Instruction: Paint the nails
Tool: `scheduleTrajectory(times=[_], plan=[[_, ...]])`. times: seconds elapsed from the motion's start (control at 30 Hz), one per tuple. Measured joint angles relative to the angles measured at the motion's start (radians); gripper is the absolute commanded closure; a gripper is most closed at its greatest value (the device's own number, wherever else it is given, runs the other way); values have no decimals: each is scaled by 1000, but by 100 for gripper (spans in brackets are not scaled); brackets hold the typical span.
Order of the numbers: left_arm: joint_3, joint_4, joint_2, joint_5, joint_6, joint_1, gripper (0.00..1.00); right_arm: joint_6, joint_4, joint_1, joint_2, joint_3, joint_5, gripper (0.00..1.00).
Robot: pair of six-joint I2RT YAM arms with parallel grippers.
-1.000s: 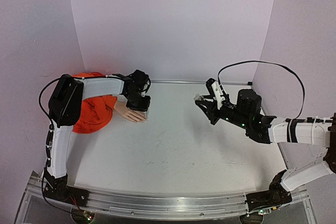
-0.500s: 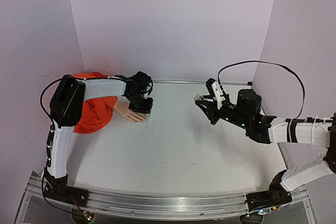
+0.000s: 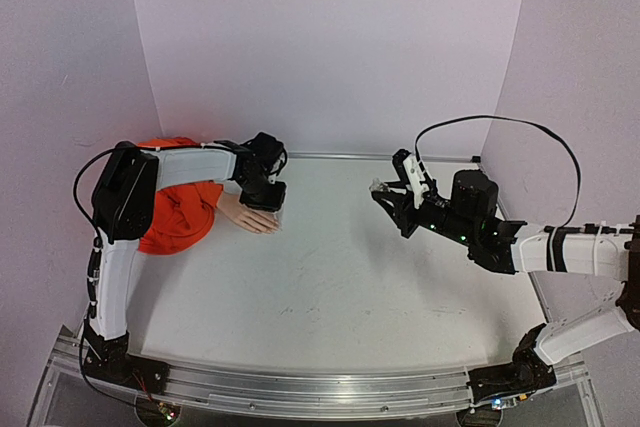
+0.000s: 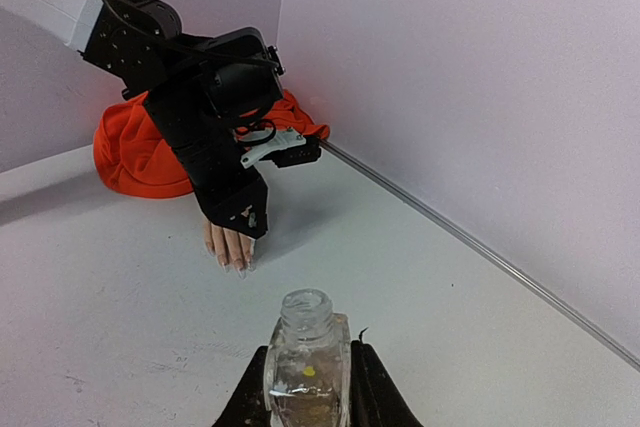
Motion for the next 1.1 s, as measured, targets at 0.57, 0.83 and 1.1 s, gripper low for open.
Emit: scheduleTrajectory(times=[0.57,0.83,1.1], plan=[[0,0,14,73,-5,-1,100,0,0,0,0,0,0,100],[-3,0,-1,39,3,-3,100,1,0,0,0,0,-1,100],[-10,0,-19,0,5,-3,100,3,0,0,0,0,-3,100]])
